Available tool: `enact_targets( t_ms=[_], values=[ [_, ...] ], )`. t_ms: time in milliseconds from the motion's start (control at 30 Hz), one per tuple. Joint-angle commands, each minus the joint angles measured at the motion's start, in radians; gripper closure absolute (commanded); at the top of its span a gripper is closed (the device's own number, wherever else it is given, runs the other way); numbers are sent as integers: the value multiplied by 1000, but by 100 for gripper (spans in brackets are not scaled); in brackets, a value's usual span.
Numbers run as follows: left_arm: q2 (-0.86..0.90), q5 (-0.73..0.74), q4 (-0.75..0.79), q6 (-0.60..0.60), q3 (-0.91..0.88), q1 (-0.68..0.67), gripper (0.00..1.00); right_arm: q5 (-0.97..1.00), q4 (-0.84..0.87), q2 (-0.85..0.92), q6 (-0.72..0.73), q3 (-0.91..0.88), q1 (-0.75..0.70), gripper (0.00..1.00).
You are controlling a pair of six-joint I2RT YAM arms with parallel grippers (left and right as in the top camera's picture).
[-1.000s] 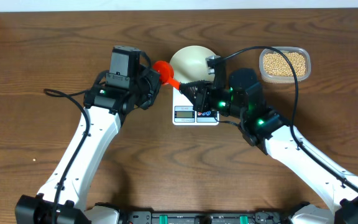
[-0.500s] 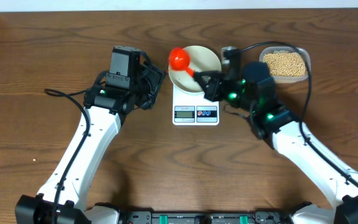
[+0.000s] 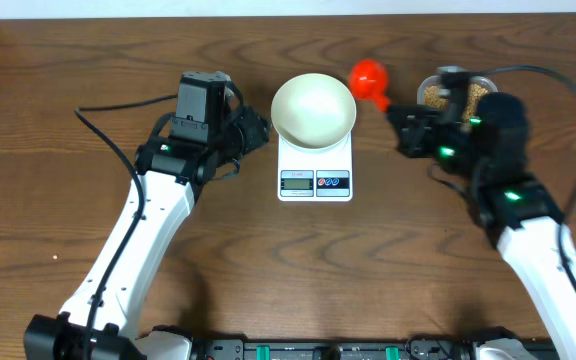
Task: Scoop item into bowl and weigh 50g on scale
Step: 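Carry the scoop with the right gripper to the soybean tub, then move the left gripper to the scale's TARE button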
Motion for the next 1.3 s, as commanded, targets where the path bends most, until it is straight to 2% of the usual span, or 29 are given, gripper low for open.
enact_targets(
  t_ms=[0,67,100,267,500,633,933,1267],
  values=[
    [-63,-3,-7,201,16,-22,71,-10,-47,-76,-79,18,-85,99],
    [-87,-5,-27,235,16,-45,81,-37,-71,-106,-100,18,-127,99],
    [-95,-8,-41,238,16,-60,92,-47,-87,-121,-108,18,-149,99],
    [-90,-14,-127,238,15,-146,93,-57,-171,-154,-131,18,-217,99],
    [-57,-164,-236,256,15,-279,93,-52,-222,-153,-182,18,-245,99],
    [-31,-168,-252,258,8,-342,93,-19,-240,-153,-185,18,-253,99],
    [67,-170,-124,261,-82,-437,93,64,-338,-153,-185,18,-278,99],
    [206,-217,14,263,-85,-450,93,79,-351,-151,-185,18,-284,99]
  ],
)
